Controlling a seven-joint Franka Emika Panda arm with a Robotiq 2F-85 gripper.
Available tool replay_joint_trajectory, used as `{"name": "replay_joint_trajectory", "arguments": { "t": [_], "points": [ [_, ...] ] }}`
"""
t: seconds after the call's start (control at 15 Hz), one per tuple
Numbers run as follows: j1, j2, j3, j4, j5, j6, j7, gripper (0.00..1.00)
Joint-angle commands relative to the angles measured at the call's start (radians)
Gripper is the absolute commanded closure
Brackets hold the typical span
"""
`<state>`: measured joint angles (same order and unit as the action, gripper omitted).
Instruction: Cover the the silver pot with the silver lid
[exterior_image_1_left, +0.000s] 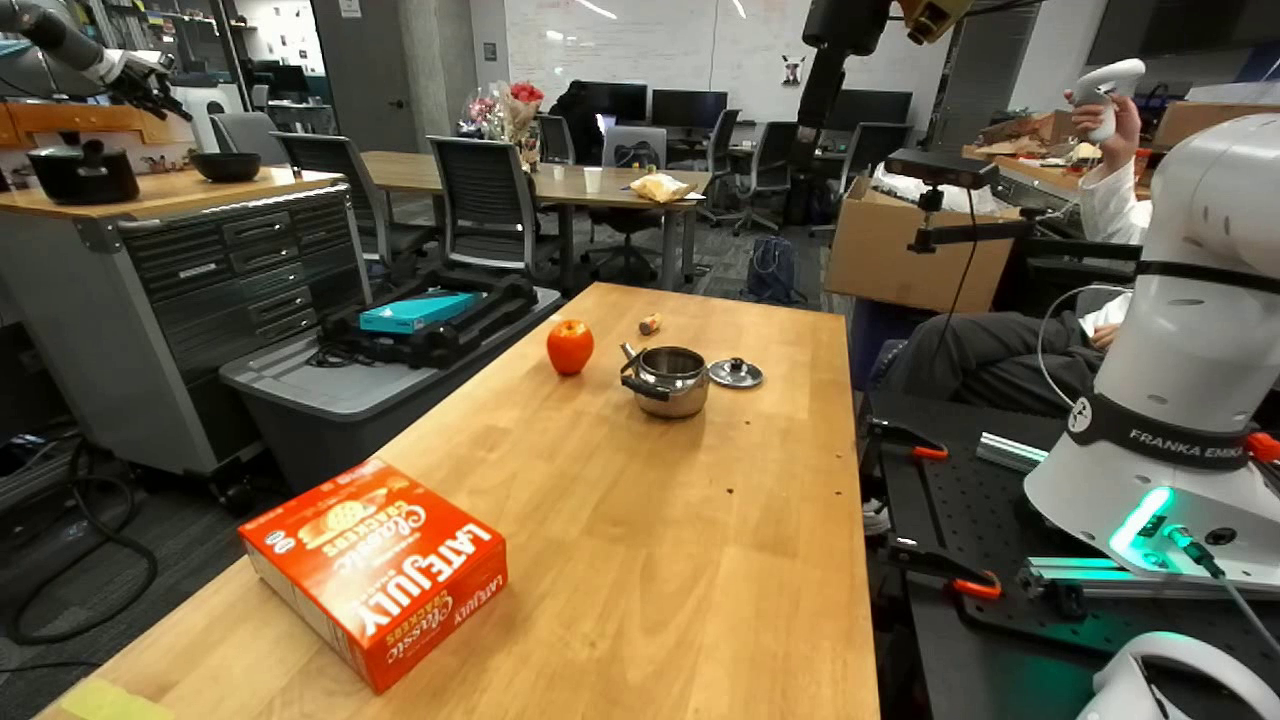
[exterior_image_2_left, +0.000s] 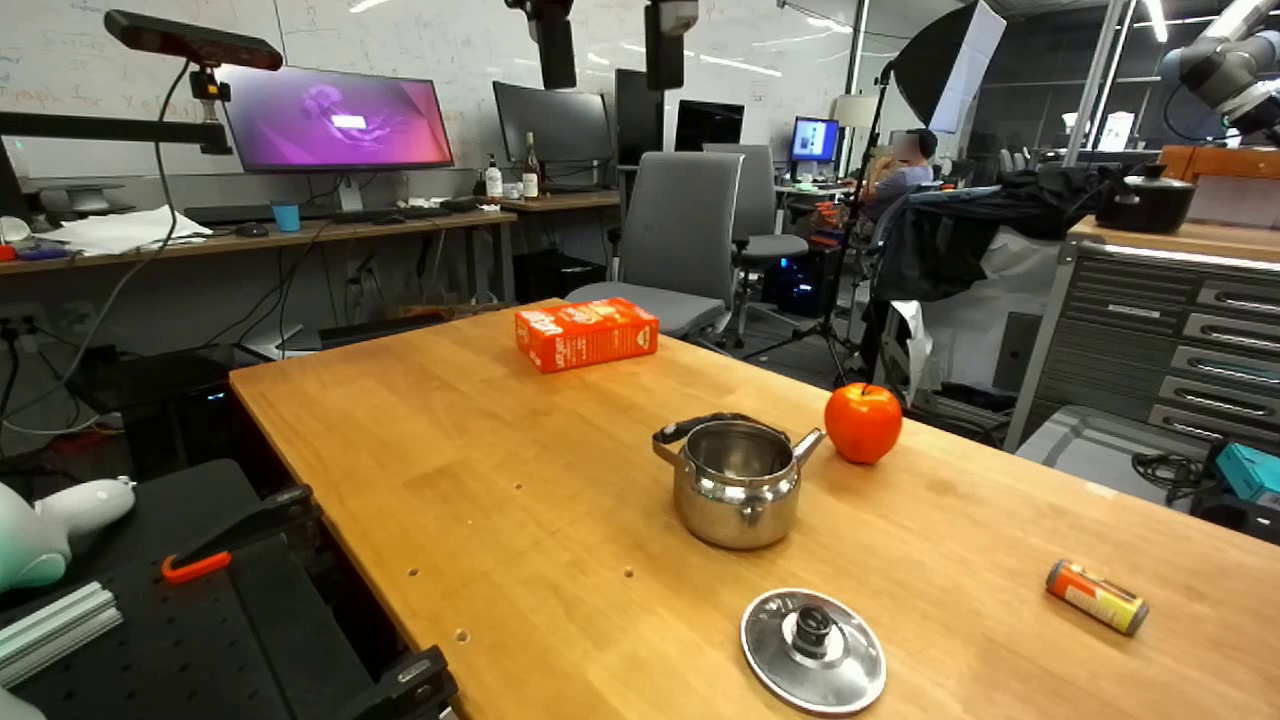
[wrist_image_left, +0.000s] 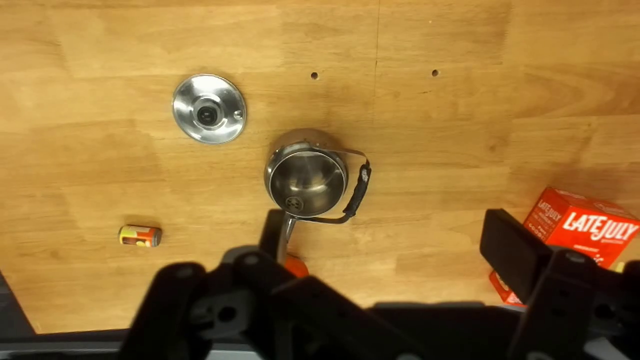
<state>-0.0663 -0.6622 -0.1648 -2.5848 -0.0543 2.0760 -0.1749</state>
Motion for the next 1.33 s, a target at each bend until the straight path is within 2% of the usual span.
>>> {"name": "replay_joint_trajectory", "arguments": {
  "t": [0.0,0.6,1.27],
  "points": [
    [-0.007,0.001,0.006,0.002,0.005,-0.003,-0.004,0.00],
    [-0.048,0.057,-0.018,0.023,-0.013,0.058,-0.003,0.00],
    [-0.138,0.277,-0.084,0.124,0.024,0.134,0.068,0.00]
  ]
}}
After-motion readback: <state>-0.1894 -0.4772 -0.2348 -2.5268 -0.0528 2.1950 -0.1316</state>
